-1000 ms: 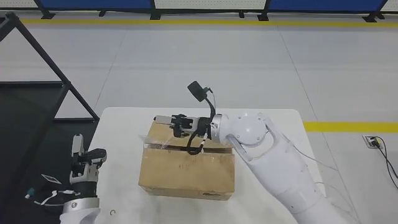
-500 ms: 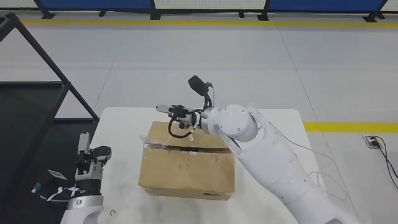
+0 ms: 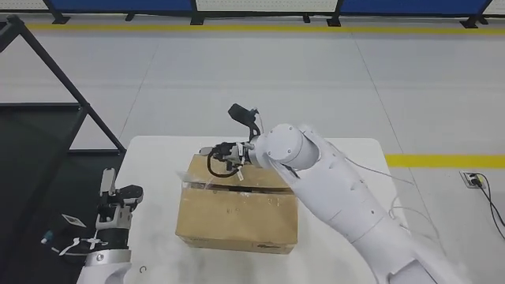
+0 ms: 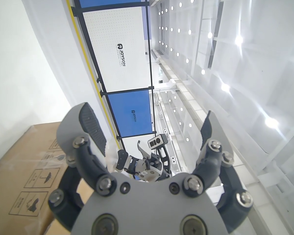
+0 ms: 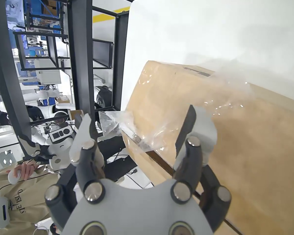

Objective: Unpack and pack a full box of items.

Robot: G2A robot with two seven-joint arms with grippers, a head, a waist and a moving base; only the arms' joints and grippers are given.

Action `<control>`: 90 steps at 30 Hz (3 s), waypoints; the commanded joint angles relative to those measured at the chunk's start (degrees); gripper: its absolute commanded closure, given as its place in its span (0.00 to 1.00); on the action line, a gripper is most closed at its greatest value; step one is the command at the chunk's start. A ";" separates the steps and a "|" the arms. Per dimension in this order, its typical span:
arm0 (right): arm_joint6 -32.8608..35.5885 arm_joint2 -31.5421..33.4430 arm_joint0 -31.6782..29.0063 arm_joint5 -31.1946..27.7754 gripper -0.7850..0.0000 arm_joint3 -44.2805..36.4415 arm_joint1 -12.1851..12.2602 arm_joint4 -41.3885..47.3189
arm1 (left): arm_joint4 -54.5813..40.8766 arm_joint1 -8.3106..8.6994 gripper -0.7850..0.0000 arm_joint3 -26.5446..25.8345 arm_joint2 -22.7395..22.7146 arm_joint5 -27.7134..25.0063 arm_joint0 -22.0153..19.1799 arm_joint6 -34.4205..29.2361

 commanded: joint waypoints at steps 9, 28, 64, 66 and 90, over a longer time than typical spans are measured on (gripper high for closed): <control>0.29 -1.43 2.30 0.54 1.00 5.11 -1.75 -1.51 | -0.33 -0.07 0.00 -0.95 -0.27 -0.44 0.91 0.01; -11.63 8.00 -13.84 -12.34 1.00 -6.96 1.90 -2.97 | 1.17 0.75 0.00 2.67 3.86 5.96 -7.18 -14.70; -15.36 17.78 -33.97 -18.38 0.55 -27.56 6.48 -13.65 | 4.24 1.70 0.00 12.03 8.16 12.95 -13.84 -19.47; -15.87 18.32 -34.79 -18.42 0.11 -28.22 6.61 -13.72 | 4.32 1.73 0.00 12.43 8.39 13.09 -14.11 -19.53; -12.64 20.84 -34.86 -19.43 0.00 -29.99 6.76 -5.27 | 2.93 1.87 0.00 13.33 9.86 11.76 -14.57 -18.09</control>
